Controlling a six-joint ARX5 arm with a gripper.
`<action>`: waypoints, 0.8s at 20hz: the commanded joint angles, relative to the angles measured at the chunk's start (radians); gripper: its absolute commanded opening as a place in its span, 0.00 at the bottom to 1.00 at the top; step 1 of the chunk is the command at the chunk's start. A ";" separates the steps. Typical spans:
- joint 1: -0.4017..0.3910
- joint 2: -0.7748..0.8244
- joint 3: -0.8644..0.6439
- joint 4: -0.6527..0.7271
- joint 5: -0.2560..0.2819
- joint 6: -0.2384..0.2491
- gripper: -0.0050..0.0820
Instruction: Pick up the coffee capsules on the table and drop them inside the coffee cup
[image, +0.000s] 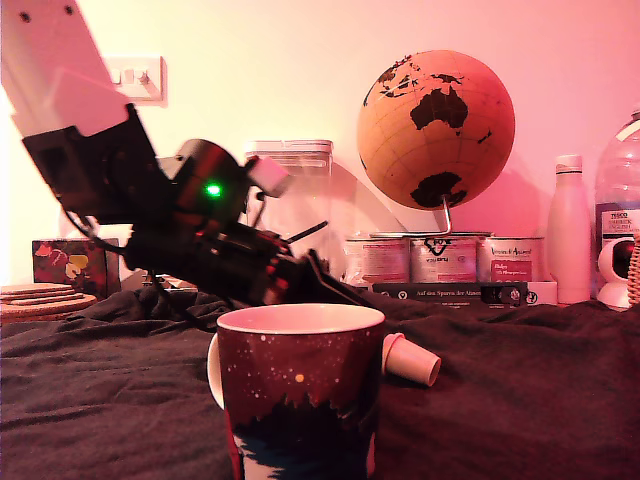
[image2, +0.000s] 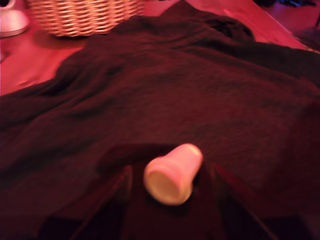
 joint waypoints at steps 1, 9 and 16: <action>-0.011 0.023 0.002 0.002 -0.011 0.025 0.59; -0.033 0.098 0.074 -0.014 -0.034 0.029 0.59; -0.069 0.119 0.109 -0.037 -0.030 0.031 0.59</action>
